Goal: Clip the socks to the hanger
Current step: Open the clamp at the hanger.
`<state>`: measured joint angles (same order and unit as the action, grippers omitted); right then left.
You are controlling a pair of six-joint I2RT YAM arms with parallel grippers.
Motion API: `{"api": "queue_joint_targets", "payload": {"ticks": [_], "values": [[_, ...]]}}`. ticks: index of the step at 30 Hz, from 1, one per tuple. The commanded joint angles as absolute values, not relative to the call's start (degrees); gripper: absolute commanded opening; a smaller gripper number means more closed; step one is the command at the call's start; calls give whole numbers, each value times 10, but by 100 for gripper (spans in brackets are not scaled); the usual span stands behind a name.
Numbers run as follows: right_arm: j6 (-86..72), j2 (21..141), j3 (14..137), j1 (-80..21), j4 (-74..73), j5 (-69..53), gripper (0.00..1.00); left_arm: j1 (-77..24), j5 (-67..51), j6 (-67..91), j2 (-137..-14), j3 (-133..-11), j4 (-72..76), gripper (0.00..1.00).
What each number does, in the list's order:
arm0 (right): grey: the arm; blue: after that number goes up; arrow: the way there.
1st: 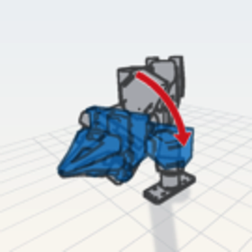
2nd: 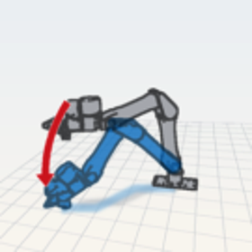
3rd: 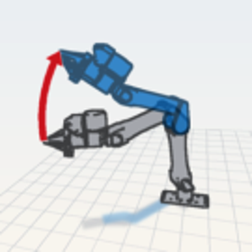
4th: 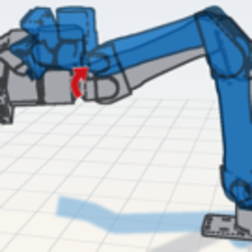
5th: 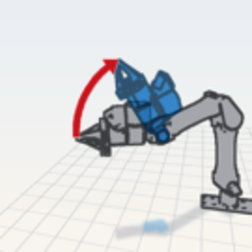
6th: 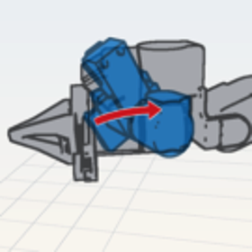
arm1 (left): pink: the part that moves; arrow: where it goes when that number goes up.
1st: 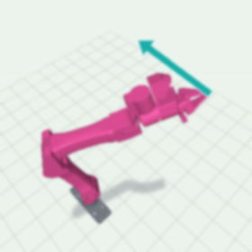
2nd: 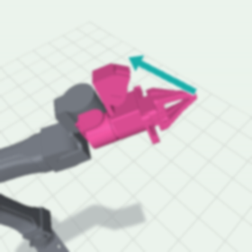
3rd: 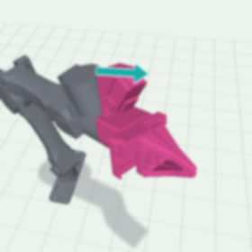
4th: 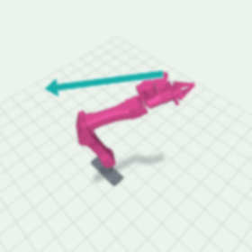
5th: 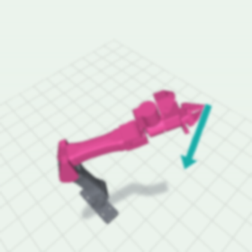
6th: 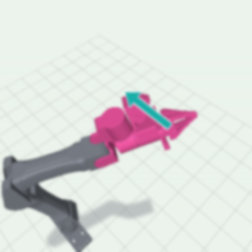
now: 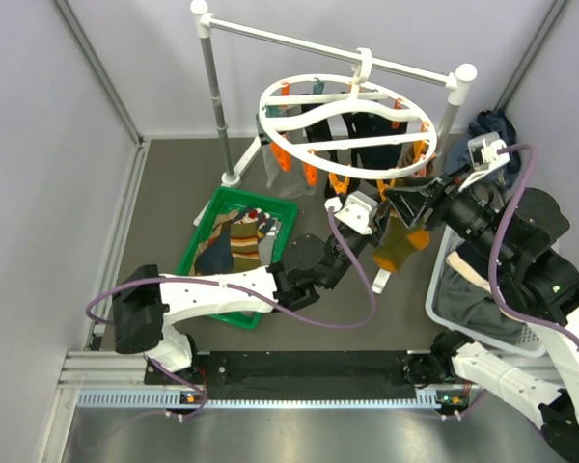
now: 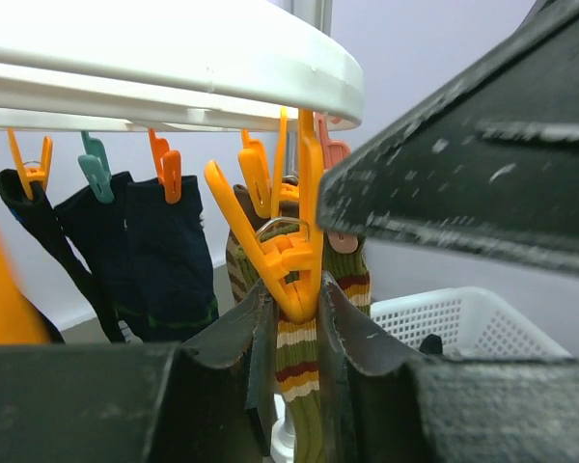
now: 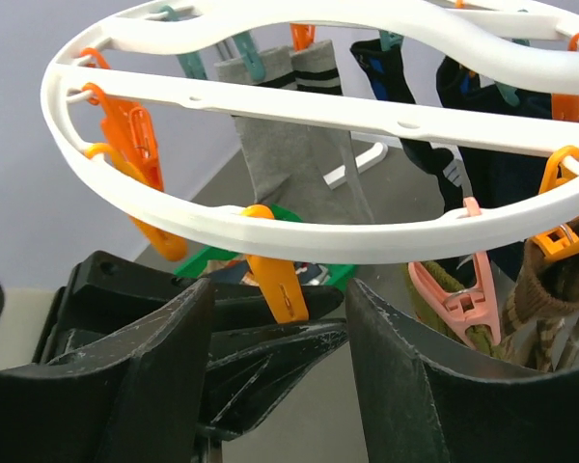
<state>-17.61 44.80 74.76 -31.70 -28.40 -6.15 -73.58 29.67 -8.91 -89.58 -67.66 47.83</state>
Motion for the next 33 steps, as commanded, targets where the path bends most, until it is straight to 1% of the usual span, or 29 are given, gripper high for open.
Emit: {"api": "queue_joint_targets", "payload": {"ticks": [1, 7, 15, 18, 20, 24, 25, 27, 28, 30, 31, 33], "values": [[-177, 448, 737, -316, -262, -44, 55, -756, 306, -134, -909, -709, 471, 6], [-193, 449, 718, -316, -229, -30, 52, -770, 313, -156, -928, -729, 461, 6], [-207, 431, 700, -316, -190, -2, 44, -775, 328, -163, -941, -735, 461, 7], [-207, 422, 693, -316, -188, 20, 38, -775, 332, -163, -941, -732, 465, 8], [-206, 417, 691, -316, -189, 26, 32, -775, 333, -163, -940, -729, 468, 11], [-205, 421, 690, -316, -195, 26, 21, -775, 321, -154, -927, -715, 471, 19], [-204, 423, 689, -316, -196, 23, 17, -774, 316, -148, -922, -697, 479, 26], [-205, 424, 686, -316, -197, 21, 12, -771, 295, -145, -899, -674, 501, 35], [-204, 425, 685, -316, -196, 21, 7, -767, 274, -137, -892, -657, 503, 45], [-204, 427, 684, -316, -195, 20, 3, -757, 253, -128, -871, -644, 501, 55], [-204, 428, 683, -316, -194, 17, 2, -752, 235, -116, -865, -635, 498, 63], [-207, 430, 682, -316, -192, 13, 1, -737, 216, -100, -849, -626, 492, 68]]}}
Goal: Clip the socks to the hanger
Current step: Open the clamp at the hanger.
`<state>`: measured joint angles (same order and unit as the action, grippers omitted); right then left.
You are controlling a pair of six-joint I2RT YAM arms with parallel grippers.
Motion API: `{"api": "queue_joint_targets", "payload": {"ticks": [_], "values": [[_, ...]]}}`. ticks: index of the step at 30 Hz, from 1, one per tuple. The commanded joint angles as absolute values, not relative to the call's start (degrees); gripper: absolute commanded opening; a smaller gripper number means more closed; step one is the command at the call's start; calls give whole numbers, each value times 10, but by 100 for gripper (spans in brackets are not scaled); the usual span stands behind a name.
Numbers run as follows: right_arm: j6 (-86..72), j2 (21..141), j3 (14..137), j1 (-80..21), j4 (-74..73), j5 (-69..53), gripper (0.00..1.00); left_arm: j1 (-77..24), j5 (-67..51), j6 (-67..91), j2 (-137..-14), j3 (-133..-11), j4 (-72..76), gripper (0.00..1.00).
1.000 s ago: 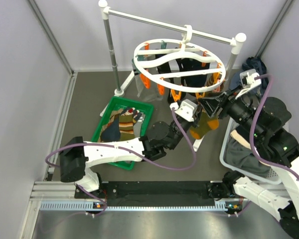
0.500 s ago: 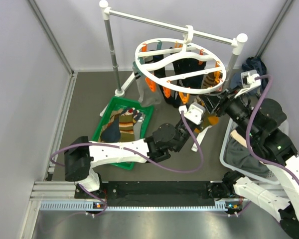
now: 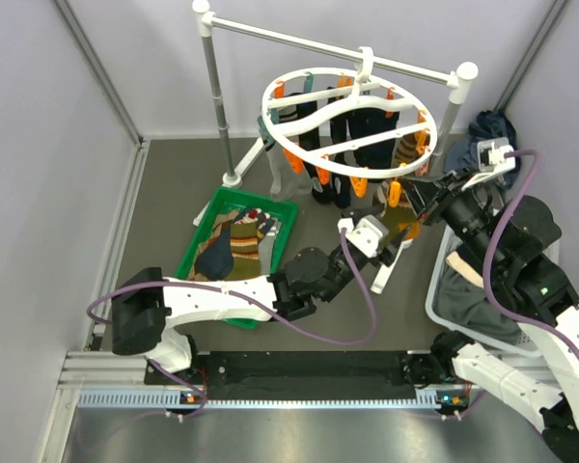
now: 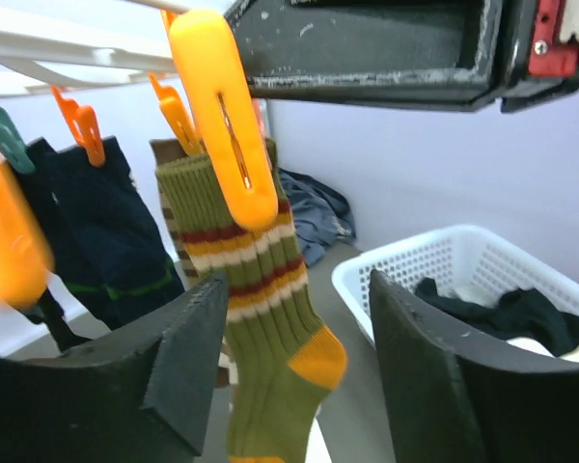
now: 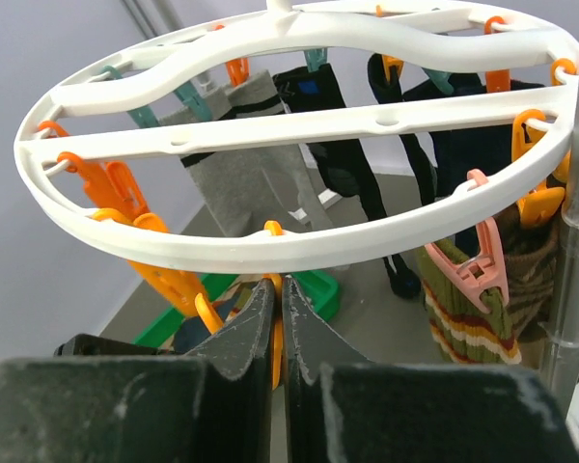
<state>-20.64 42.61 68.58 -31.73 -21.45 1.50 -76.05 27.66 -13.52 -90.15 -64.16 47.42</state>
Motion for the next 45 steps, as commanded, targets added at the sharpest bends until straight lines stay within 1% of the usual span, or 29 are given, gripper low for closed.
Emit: {"api": "queue_joint_targets", "payload": {"ticks": [1, 6, 9, 15, 21, 28, 29, 31, 32, 34, 35, 37, 38, 42, 45], "values": [[-208, 432, 681, -316, -192, 11, 1, -731, 198, -83, -845, -618, 490, 70], [-208, 430, 679, -316, -192, 6, 0, -704, 171, -51, -828, -601, 498, 76], [-209, 428, 675, -316, -191, 6, 0, -701, 171, -54, -829, -604, 506, 76], [-211, 429, 672, -316, -186, 6, 1, -701, 170, -61, -851, -636, 512, 75], [-212, 427, 667, -316, -180, 9, 1, -702, 192, -55, -867, -659, 518, 69], [-215, 425, 665, -316, -178, 10, 1, -704, 220, -68, -889, -675, 540, 54], [-214, 424, 664, -316, -178, 10, 1, -704, 222, -71, -891, -676, 542, 49], [-215, 423, 664, -316, -180, 9, 2, -706, 229, -75, -894, -676, 548, 41], [-214, 423, 664, -316, -181, 8, 4, -706, 231, -76, -894, -673, 549, 34], [-214, 422, 664, -316, -184, 7, 7, -707, 234, -77, -894, -671, 555, 25], [-215, 420, 665, -316, -185, 7, 13, -707, 237, -78, -894, -667, 555, 17], [-214, 415, 666, -316, -187, 13, 19, -708, 241, -77, -894, -664, 555, 12], [-215, 411, 668, -316, -188, 20, 25, -708, 243, -78, -893, -661, 553, 7], [-213, 399, 679, -316, -204, 30, 32, -708, 248, -74, -889, -656, 545, 2], [-204, 394, 687, -316, -208, 11, 37, -708, 249, -71, -889, -655, 538, 0]]}}
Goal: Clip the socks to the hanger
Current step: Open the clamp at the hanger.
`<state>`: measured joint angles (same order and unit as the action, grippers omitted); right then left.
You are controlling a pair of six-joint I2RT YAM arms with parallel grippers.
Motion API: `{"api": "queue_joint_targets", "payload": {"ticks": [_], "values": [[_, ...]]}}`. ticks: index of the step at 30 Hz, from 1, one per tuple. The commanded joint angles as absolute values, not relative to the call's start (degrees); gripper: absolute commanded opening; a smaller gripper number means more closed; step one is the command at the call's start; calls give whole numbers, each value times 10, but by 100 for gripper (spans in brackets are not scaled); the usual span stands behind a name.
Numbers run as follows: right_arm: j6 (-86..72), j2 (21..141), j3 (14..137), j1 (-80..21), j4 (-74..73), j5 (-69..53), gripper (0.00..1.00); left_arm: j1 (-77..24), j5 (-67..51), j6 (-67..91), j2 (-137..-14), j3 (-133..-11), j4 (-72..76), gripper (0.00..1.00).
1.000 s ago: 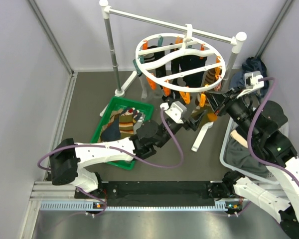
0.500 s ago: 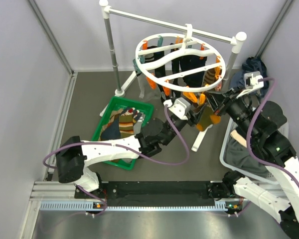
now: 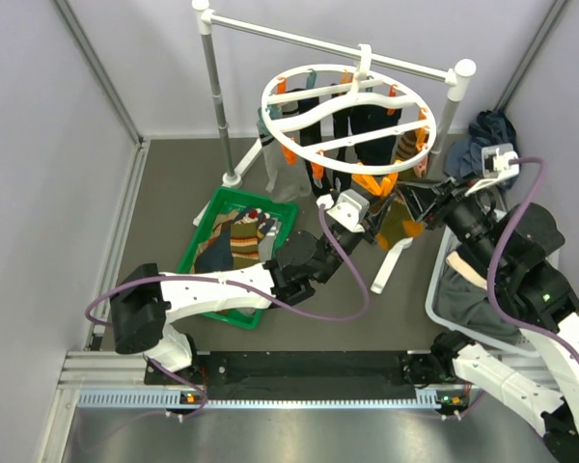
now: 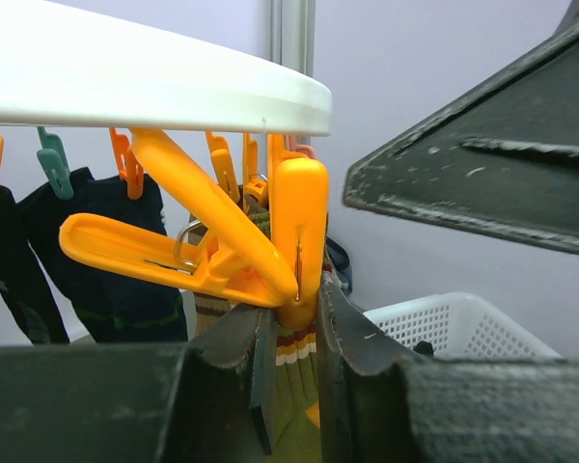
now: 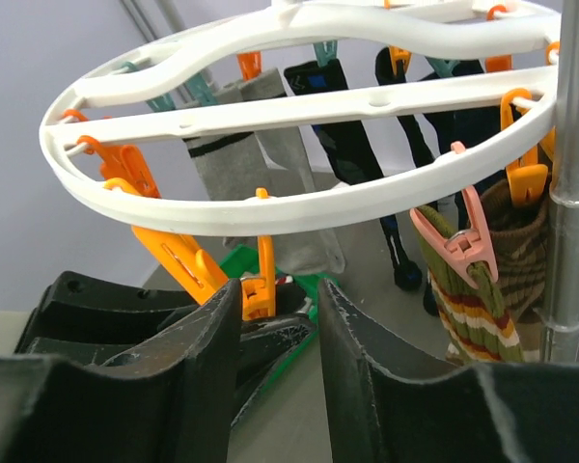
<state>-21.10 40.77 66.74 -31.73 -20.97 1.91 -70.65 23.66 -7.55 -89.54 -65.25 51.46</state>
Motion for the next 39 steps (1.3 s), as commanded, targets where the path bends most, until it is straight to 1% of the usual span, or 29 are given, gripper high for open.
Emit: {"api": "queue_joint_targets", "payload": {"ticks": [1, 4, 8, 11, 23, 26, 29, 30, 31, 33, 34, 35, 36, 37, 39], "values": [[-200, 391, 689, -316, -206, 4, 41, -708, 249, -70, -888, -654, 536, 0], [-193, 397, 699, -316, -206, -25, 48, -708, 247, -65, -887, -656, 532, 0], [-189, 415, 709, -316, -207, -47, 55, -708, 242, -62, -886, -657, 523, 0], [-185, 425, 707, -316, -199, -41, 57, -709, 240, -61, -882, -657, 519, 0], [-178, 456, 706, -316, -171, -47, 56, -712, 231, -60, -877, -660, 512, 0], [-176, 461, 704, -316, -167, -47, 50, -712, 228, -58, -876, -659, 509, 0], [-173, 461, 703, -316, -164, -44, 36, -712, 228, -57, -875, -657, 507, 0], [-172, 461, 703, -316, -163, -42, 28, -712, 229, -57, -874, -655, 506, 2], [-172, 461, 703, -316, -163, -41, 24, -712, 231, -56, -872, -654, 506, 3], [-170, 460, 701, -316, -162, -40, 15, -712, 236, -56, -869, -649, 505, 9], [-168, 460, 702, -316, -162, -38, 13, -712, 238, -55, -865, -647, 503, 20], [-168, 459, 701, -316, -162, -37, 11, -712, 240, -55, -861, -644, 500, 25], [-166, 459, 697, -316, -160, -36, 6, -712, 244, -52, -857, -636, 497, 28], [-165, 458, 694, -316, -158, -33, 4, -712, 248, -52, -847, -633, 492, 35], [-166, 454, 686, -316, -150, -33, 0, -712, 255, -50, -832, -620, 474, 45]]}}
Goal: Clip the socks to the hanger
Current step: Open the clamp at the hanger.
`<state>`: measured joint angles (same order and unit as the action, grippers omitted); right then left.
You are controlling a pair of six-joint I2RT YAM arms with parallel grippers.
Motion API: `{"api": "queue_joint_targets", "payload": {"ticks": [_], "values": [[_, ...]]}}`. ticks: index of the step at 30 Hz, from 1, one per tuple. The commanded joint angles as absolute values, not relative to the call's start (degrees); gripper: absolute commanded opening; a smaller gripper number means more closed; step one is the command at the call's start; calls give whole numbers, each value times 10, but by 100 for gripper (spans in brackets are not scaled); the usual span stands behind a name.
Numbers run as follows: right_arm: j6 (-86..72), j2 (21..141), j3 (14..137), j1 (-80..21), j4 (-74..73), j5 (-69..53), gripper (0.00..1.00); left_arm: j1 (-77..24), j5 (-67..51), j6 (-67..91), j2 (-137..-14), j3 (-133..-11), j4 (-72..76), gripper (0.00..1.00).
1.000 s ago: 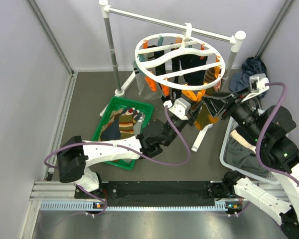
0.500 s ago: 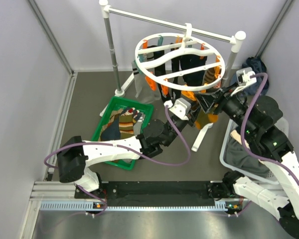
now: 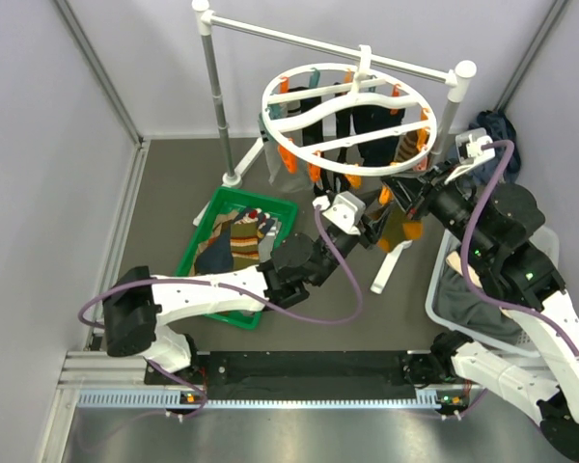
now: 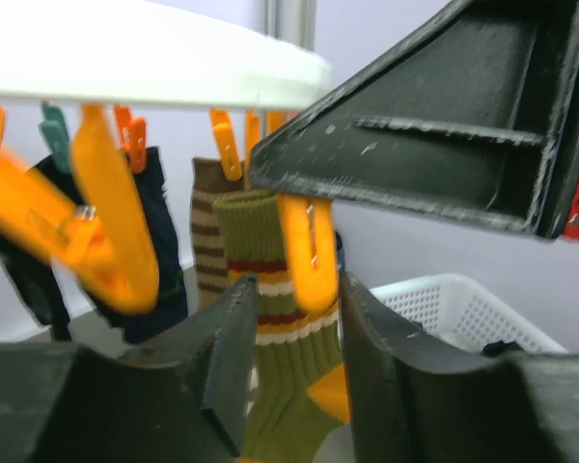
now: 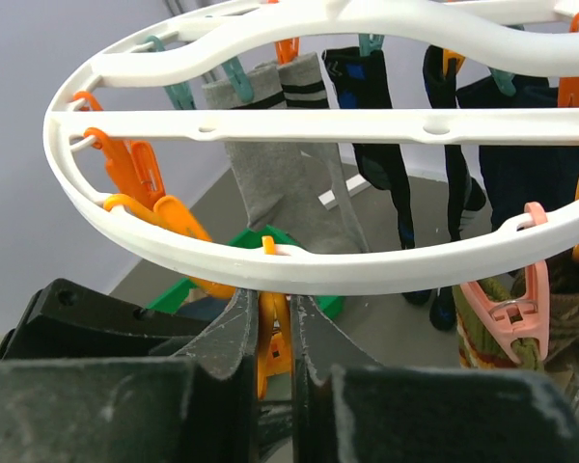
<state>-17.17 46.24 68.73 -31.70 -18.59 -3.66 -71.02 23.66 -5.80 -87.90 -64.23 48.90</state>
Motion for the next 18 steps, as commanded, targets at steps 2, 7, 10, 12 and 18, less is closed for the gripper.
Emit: {"api": "queue_joint_targets", "payload": {"ticks": [2, 7, 10, 12, 18], "values": [[-167, 454, 682, -316, -144, -31, 0, -711, 268, -48, -809, -608, 446, 58], [-165, 454, 671, -316, -141, -30, 0, -709, 328, -29, -740, -572, 341, 74], [-163, 452, 659, -316, -138, -22, 0, -708, 371, -2, -699, -556, 239, 80], [-159, 450, 655, -316, -139, -18, 0, -705, 418, 37, -669, -543, 146, 81], [-147, 445, 650, -316, -143, -7, 0, -630, 468, 207, -623, -517, -122, 81]]}}
